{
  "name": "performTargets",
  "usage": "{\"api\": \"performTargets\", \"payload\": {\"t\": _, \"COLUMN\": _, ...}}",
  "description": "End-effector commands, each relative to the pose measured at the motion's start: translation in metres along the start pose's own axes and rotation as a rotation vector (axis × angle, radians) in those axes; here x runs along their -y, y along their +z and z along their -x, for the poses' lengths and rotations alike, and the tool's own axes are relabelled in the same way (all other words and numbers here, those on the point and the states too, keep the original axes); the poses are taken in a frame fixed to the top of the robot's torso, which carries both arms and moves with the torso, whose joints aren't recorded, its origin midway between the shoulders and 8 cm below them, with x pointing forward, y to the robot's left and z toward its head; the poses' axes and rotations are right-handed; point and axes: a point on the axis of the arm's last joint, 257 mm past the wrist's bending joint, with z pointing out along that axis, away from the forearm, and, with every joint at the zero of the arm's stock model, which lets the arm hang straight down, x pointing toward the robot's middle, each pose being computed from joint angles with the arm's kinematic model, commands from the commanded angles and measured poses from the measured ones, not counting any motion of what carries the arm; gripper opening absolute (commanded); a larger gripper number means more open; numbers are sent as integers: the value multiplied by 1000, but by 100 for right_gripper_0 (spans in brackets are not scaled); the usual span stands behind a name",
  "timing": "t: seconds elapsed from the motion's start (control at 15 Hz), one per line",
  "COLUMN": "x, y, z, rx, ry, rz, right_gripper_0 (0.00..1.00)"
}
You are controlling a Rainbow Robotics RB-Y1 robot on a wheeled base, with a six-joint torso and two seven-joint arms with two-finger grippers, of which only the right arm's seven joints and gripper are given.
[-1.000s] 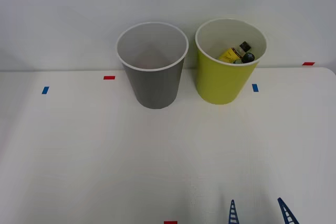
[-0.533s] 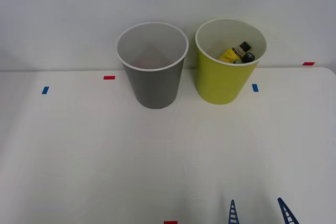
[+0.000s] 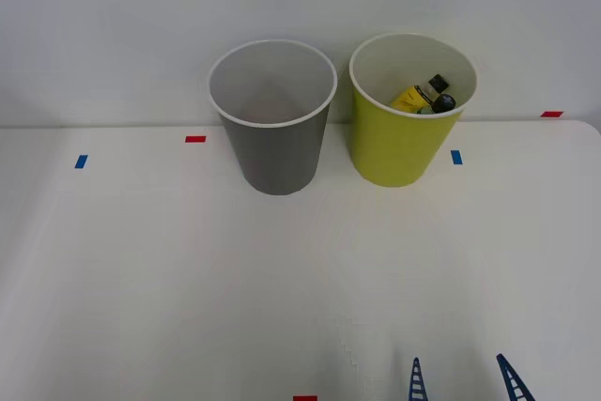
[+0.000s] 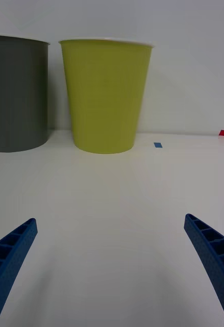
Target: Put cans in the gray bin, plastic bottles in the light green bin
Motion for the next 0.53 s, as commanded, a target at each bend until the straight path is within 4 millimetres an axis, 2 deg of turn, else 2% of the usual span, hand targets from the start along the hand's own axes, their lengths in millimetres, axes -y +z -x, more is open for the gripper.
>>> {"api": "performTargets", "payload": {"t": 0.07, "x": 0, "y": 0, "z": 0, "rx": 0, "ry": 0, "rz": 0, "right_gripper_0": 100}}
{"api": "performTargets", "payload": {"t": 0.53, "x": 0, "y": 0, "z": 0, "rx": 0, "ry": 0, "rz": 0, "right_gripper_0": 100}}
